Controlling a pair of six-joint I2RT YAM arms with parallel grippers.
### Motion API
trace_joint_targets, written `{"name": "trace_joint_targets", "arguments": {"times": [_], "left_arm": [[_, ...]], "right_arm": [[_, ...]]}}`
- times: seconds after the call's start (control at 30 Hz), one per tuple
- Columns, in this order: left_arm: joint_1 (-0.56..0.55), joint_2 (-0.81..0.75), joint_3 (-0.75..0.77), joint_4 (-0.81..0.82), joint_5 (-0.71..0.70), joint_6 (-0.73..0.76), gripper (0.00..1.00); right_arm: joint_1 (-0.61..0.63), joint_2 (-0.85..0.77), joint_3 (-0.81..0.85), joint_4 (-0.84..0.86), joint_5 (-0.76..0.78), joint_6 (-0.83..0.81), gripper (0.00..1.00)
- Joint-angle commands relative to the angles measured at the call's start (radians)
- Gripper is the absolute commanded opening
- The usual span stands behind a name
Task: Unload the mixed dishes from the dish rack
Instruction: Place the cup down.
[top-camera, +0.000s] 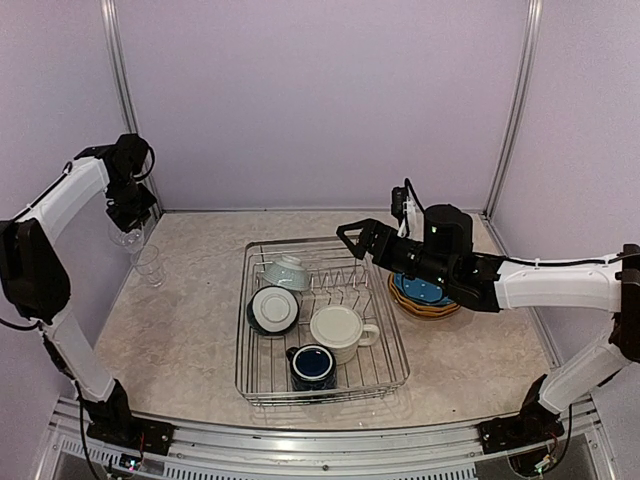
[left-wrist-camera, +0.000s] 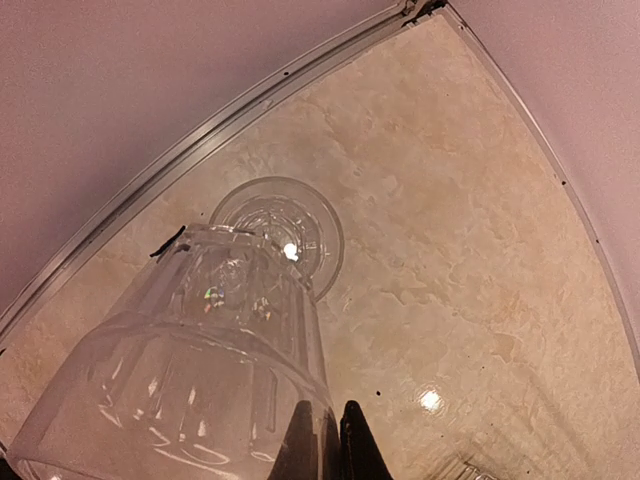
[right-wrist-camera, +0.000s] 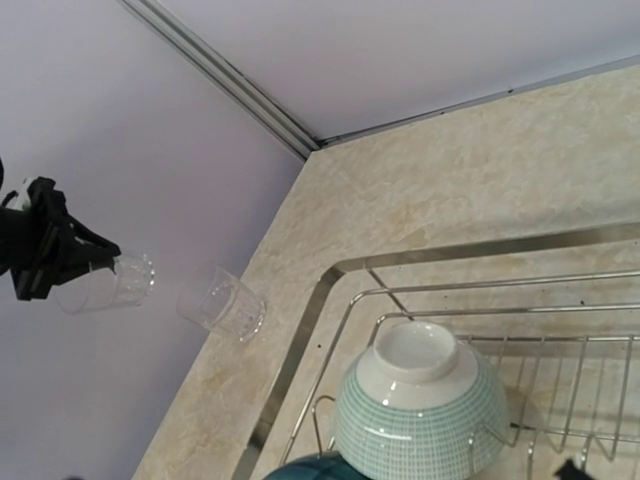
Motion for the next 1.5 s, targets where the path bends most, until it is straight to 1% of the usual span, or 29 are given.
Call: {"name": "trace_joint_targets", "arguments": {"times": [0.0,0.07,0.13,0.23,0.4,0.7,0.93,1.07,1.2,1.3,1.47], "left_arm": [[0.026,0.023,0.016,0.046,0.069,0.081,0.0],[0.034,0.041,0.016,0.049,0.079,0.082,0.0],[0.072,0.049,0.005,0.073,0.106,0.089,0.0],[0.1,0.06,-0.004,0.106,0.135,0.105,0.0],[0.105,0.103,0.01,0.102,0.143,0.119,0.0],[0.105,0.128,0.003,0.105,0.159,0.113,0.0],[0.104,0.162,0.01,0.106,0.216,0.119,0.0],[0.107,0.171,0.015,0.094,0.202,0.115,0.01],[0.109,0.179,0.022,0.091,0.209,0.129,0.14],[0.11,0.183,0.025,0.084,0.191,0.139,0.28],[0.095,0.165,0.027,0.085,0.162,0.16,0.4]], "right_arm": [[-0.005,-0.003,-0.011,0.007,0.012,0.005,1.0],[-0.006,-0.003,-0.009,0.008,0.009,0.005,1.0],[-0.007,-0.005,-0.01,0.009,0.008,0.004,1.0],[-0.006,-0.007,-0.017,0.014,0.012,0.002,1.0],[-0.007,-0.003,-0.027,0.024,0.008,0.007,1.0],[-0.005,-0.024,-0.042,0.023,0.017,0.001,1.0],[-0.006,-0.028,-0.047,0.023,0.019,0.002,1.0],[-0.007,-0.029,-0.044,0.024,0.012,0.002,1.0],[-0.006,-0.036,-0.04,0.012,0.013,-0.005,1.0],[-0.007,-0.042,-0.039,0.001,0.017,-0.012,1.0],[-0.007,-0.066,-0.029,-0.048,0.019,-0.032,1.0]]}}
